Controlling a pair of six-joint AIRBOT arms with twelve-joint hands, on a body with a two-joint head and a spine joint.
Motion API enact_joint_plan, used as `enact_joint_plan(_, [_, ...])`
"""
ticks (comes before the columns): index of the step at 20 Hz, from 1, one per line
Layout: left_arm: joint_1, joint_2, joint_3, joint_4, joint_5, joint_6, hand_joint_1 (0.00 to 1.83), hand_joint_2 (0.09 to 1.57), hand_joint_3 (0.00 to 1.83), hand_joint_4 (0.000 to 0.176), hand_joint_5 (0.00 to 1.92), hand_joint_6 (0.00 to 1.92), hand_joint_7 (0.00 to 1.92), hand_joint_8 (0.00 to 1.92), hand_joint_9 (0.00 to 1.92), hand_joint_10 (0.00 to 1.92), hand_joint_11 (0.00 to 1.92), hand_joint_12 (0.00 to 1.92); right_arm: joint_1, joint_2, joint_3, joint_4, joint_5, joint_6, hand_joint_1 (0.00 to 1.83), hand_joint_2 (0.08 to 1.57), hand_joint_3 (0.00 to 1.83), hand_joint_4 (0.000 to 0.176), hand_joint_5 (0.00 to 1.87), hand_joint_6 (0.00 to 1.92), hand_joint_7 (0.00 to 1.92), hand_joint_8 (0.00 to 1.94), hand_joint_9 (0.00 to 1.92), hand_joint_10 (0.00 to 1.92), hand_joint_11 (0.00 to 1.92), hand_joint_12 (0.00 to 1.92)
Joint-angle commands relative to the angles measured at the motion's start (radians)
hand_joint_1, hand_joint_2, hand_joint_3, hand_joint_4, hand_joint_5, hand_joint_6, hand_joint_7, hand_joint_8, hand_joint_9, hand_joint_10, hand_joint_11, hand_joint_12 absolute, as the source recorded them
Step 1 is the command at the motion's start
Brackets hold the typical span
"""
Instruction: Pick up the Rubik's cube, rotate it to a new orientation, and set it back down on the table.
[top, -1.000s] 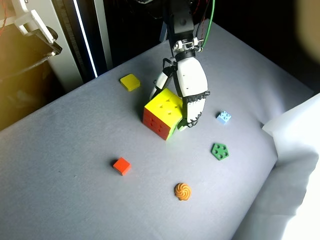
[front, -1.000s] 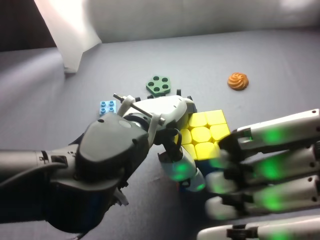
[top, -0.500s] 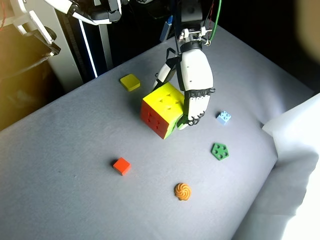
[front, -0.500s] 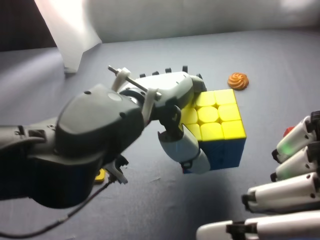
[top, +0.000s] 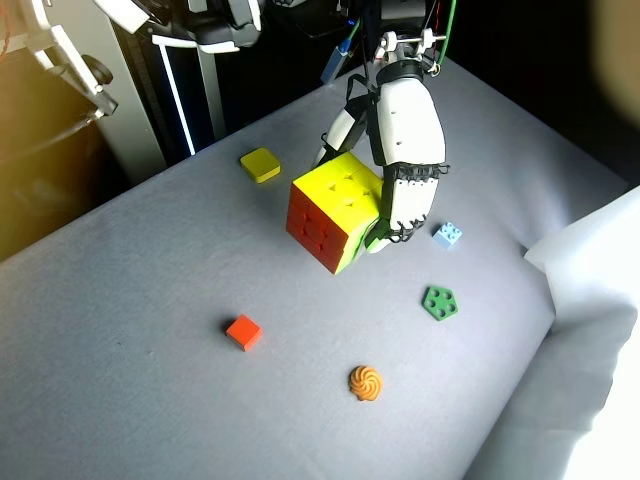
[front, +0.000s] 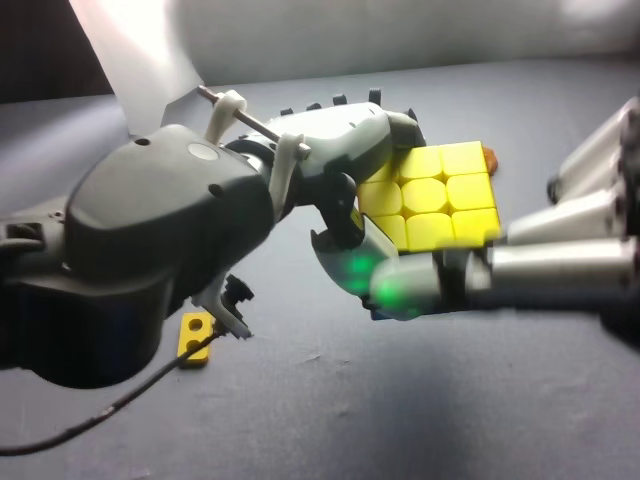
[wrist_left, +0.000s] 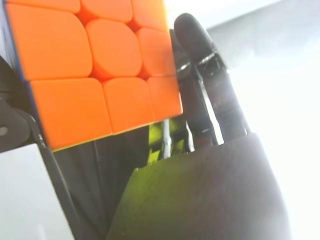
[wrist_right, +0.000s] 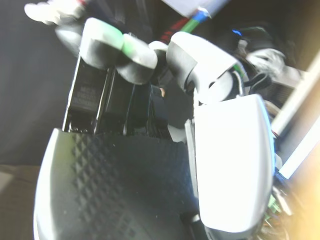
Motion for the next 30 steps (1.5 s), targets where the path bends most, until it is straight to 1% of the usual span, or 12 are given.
enact_joint_plan(1, [-0.019,0.009,-0.003,0.057,-0.017,-0.008,1.34,1.21,0.0,0.0,0.83,1.02,0.78,1.45,0.66,1.53,0.5,1.37,0.012,0.004,0.001,0.054,-0.078,0.0,1.29,1.03,0.71,0.0,0.11,0.0,0.59,1.87,1.07,1.92,1.01,1.92])
enact_joint_plan(2, [-0.021,0.017,-0.007,0.057,-0.017,-0.008,1.34,1.24,0.0,0.0,0.78,1.09,0.74,1.53,0.63,1.58,0.48,1.42,0.005,0.004,0.008,0.054,-0.112,0.0,1.31,1.01,0.7,0.0,0.05,0.0,0.61,1.83,1.06,1.92,0.99,1.92])
enact_joint_plan(3, [-0.024,0.026,-0.01,0.057,-0.013,-0.008,1.34,1.24,0.0,0.0,0.78,1.09,0.74,1.51,0.63,1.59,0.48,1.44,-0.003,0.003,0.022,0.054,-0.153,-0.001,1.31,1.0,0.69,0.05,0.01,0.0,0.63,1.81,1.04,1.92,0.97,1.92])
enact_joint_plan(5, [-0.03,0.037,-0.015,0.051,-0.007,-0.005,1.34,1.24,0.0,0.0,0.8,1.02,0.73,1.55,0.61,1.61,0.47,1.46,-0.01,-0.004,0.055,0.055,-0.181,-0.001,1.31,1.0,0.69,0.121,0.0,0.0,0.63,1.8,1.03,1.92,0.96,1.92])
enact_joint_plan(6, [-0.032,0.042,-0.017,0.049,-0.007,-0.005,1.34,1.22,0.0,0.0,0.84,0.98,0.76,1.49,0.64,1.58,0.48,1.44,-0.013,-0.01,0.081,0.055,-0.197,-0.001,1.31,1.0,0.7,0.143,0.0,0.0,0.62,1.82,1.02,1.92,0.96,1.92])
enact_joint_plan(10, [-0.033,0.041,-0.008,0.04,-0.001,-0.006,1.35,1.21,0.0,0.0,0.86,0.91,0.79,1.44,0.66,1.55,0.48,1.41,-0.079,-0.016,0.162,0.055,-0.15,-0.009,1.31,1.0,0.72,0.175,0.0,0.0,0.62,1.83,1.01,1.92,0.97,1.92])
enact_joint_plan(13, [-0.033,0.038,-0.001,0.038,0.007,-0.006,1.36,1.17,0.0,0.0,0.9,0.89,0.89,1.23,0.75,1.46,0.52,1.32,-0.146,-0.051,0.2,0.055,-0.146,-0.033,1.3,1.0,0.75,0.176,0.0,0.0,0.61,1.88,1.05,1.92,1.02,1.92])
enact_joint_plan(15, [-0.033,0.037,0.003,0.037,0.016,-0.007,1.36,1.18,0.0,0.0,0.89,0.86,0.85,1.33,0.72,1.49,0.5,1.33,-0.171,-0.077,0.217,0.055,-0.153,-0.033,1.3,1.03,0.71,0.176,0.0,0.0,0.59,1.88,1.01,1.92,0.99,1.92])
enact_joint_plan(18, [-0.033,0.036,0.005,0.036,0.018,-0.008,1.37,1.14,0.0,0.0,0.95,0.84,0.92,1.17,0.78,1.4,0.54,1.27,-0.199,-0.112,0.222,0.055,-0.18,-0.037,1.3,1.0,0.75,0.172,0.0,0.0,0.61,1.87,1.03,1.92,1.02,1.92])
enact_joint_plan(26, [-0.036,0.03,0.01,0.036,0.018,-0.01,1.36,1.18,0.0,0.0,0.87,0.89,0.85,1.33,0.72,1.48,0.52,1.32,-0.257,-0.18,0.239,0.055,-0.269,-0.058,1.32,0.96,0.76,0.171,0.0,0.0,0.65,1.81,1.07,1.92,1.04,1.92])
enact_joint_plan(29, [-0.04,0.03,0.011,0.034,0.018,-0.011,1.37,1.14,0.0,0.0,0.93,0.87,0.93,1.15,0.8,1.37,0.57,1.23,-0.273,-0.193,0.249,0.055,-0.277,-0.058,1.31,0.98,0.72,0.169,0.0,0.0,0.65,1.8,1.04,1.92,1.0,1.92])
enact_joint_plan(30, [-0.042,0.03,0.011,0.034,0.018,-0.011,1.37,1.15,0.0,0.0,0.92,0.86,0.92,1.19,0.78,1.4,0.56,1.24,-0.279,-0.197,0.252,0.055,-0.279,-0.058,1.31,0.99,0.71,0.156,0.0,0.0,0.64,1.8,1.04,1.92,1.01,1.92])
